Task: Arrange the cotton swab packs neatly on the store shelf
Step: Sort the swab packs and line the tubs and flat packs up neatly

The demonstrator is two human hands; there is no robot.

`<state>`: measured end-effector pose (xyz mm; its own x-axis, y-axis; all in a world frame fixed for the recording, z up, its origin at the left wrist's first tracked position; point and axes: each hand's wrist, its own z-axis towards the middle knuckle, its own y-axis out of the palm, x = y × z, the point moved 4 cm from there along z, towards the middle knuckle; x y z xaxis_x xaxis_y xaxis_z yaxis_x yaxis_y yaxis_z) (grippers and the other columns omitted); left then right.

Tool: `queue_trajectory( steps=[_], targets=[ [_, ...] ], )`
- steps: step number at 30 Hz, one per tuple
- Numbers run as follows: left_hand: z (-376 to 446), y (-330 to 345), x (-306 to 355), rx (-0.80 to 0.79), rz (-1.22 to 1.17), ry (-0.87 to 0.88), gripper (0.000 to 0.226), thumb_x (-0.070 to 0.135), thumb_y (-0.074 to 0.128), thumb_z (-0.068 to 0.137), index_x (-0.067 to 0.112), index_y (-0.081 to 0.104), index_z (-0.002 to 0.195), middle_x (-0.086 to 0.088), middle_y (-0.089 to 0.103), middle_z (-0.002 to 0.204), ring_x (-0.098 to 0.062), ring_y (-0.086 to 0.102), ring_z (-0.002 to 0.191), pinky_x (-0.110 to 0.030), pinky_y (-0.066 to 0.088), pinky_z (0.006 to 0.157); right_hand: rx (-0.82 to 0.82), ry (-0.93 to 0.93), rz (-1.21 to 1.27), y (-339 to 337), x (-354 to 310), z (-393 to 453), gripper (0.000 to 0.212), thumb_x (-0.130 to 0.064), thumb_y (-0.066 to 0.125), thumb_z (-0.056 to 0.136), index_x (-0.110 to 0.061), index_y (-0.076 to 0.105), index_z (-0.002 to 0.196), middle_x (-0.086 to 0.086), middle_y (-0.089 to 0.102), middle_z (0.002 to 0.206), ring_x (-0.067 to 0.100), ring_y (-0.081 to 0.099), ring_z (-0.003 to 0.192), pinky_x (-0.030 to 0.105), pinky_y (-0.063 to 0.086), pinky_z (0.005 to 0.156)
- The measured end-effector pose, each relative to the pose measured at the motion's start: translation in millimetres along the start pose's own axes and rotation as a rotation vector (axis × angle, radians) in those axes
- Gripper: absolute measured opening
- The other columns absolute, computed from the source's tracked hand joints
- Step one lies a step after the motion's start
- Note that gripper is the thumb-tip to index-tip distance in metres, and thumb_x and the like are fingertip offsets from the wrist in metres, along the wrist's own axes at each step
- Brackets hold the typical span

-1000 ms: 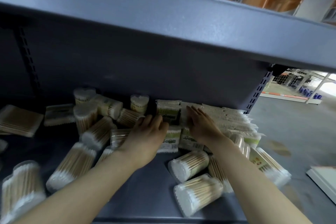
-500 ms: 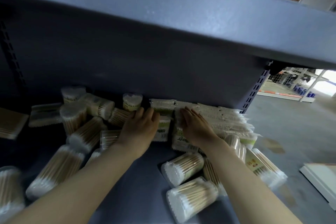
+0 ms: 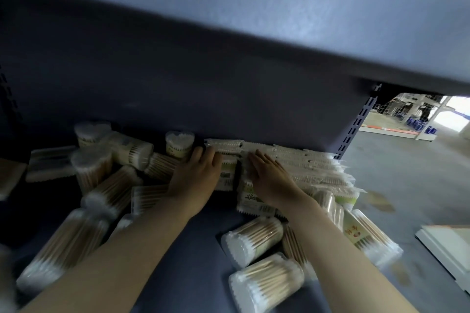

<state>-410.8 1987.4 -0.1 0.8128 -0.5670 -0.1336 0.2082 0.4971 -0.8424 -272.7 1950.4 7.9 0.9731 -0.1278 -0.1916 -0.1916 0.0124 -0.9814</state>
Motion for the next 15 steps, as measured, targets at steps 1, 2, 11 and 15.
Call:
queue_trajectory(
  steps=[1,2,11,15],
  targets=[
    [1.5,4.9,-0.8,0.003,-0.002,-0.005,0.069,0.006,0.088,0.014,0.005,0.066,0.080,-0.011,0.061,0.081,-0.028,0.060,0.070,-0.030,0.048,0.047,-0.003,0.000,0.002,0.2,-0.2,0.3,0.051,-0.025,0.024,0.101,-0.015,0.008,0.149,0.004,0.003,0.157,0.016,0.003,0.144,0.027,0.001,0.115],
    [2.9,6.1,0.4,0.012,-0.002,-0.003,0.069,0.005,0.087,0.013,0.005,0.066,0.079,-0.011,0.061,0.080,-0.028,0.059,0.069,-0.031,0.049,0.047,-0.006,0.000,0.006,0.4,-0.3,0.5,0.051,-0.026,0.024,0.101,-0.015,0.008,0.149,0.004,0.003,0.157,0.016,0.002,0.144,0.027,0.001,0.115],
    [10.6,9.5,5.1,0.013,0.019,-0.010,0.064,-0.001,0.085,0.018,0.004,0.065,0.078,-0.014,0.062,0.081,-0.033,0.060,0.068,-0.031,0.047,0.045,-0.007,0.007,-0.001,1.1,0.0,1.1,0.051,-0.028,0.025,0.102,-0.016,0.008,0.149,0.003,0.002,0.157,0.016,0.002,0.144,0.027,0.001,0.114],
    [10.2,8.1,9.0,0.052,0.018,0.003,0.056,-0.003,0.084,0.023,0.004,0.064,0.074,-0.014,0.061,0.078,-0.032,0.058,0.064,-0.029,0.045,0.044,-0.010,0.014,-0.006,0.7,-0.6,0.1,0.051,-0.028,0.024,0.101,-0.016,0.008,0.149,0.004,0.002,0.157,0.016,0.002,0.145,0.028,0.001,0.115]
  ],
)
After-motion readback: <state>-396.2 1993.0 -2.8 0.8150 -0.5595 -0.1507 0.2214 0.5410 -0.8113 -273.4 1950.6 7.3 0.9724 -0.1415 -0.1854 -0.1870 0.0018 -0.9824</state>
